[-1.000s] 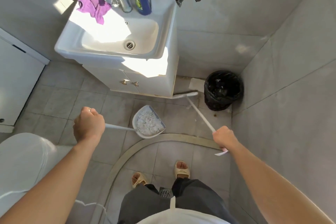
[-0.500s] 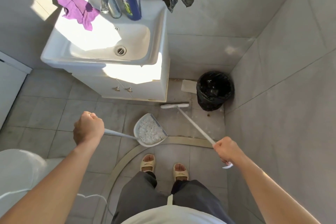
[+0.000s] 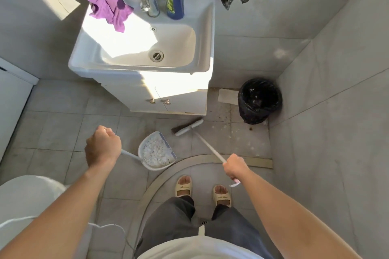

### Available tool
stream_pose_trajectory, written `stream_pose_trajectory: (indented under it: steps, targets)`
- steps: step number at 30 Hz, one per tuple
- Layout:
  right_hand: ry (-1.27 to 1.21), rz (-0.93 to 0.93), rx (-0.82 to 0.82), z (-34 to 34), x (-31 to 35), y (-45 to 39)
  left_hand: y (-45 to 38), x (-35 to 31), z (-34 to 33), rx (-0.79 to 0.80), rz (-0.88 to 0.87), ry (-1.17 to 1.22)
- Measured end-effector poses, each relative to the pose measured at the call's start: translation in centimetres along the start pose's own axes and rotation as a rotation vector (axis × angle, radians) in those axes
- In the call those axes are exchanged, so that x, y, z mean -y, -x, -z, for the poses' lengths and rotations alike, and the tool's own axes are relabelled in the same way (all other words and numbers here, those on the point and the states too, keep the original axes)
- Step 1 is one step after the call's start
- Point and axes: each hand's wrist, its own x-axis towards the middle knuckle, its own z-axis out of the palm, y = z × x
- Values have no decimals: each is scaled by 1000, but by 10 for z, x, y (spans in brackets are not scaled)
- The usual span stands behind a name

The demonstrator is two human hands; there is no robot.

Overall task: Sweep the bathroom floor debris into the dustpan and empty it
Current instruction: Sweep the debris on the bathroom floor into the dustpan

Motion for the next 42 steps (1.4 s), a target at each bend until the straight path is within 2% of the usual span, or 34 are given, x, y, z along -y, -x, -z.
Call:
stream_pose_trajectory:
  steps: [5,11,16,19,24,30,33,37,42]
  targets:
    - [56,-158,-30,9,-49,23,-10,-8,1,55,-59,8]
    - [-37,-150,-172,34,-92,59,-17,-32,-6,125,-192,-10]
    - [-434,-220,-215,32,-118,72,-13,-49,-19,158,-264,-20]
    - [-672,-238,-204,34,-110,69,-6,-60,-24,162,-285,-22]
    - [-902,-221,-176,36,-86,27,3,-78,-40,163,-316,-22]
    - [-887,-293,-48,30,-79,-7,17,-94,-54,132,-289,-34]
    - [-793,-295,-52,40,-93,-8,22,-104,-58,127,-287,-36]
    - [-729,-258,-109,62,-107,-6,25,-119,-65,126,-260,-32]
    - [-649,-93,-117,85,-89,-24,21,-129,-73,107,-233,-58]
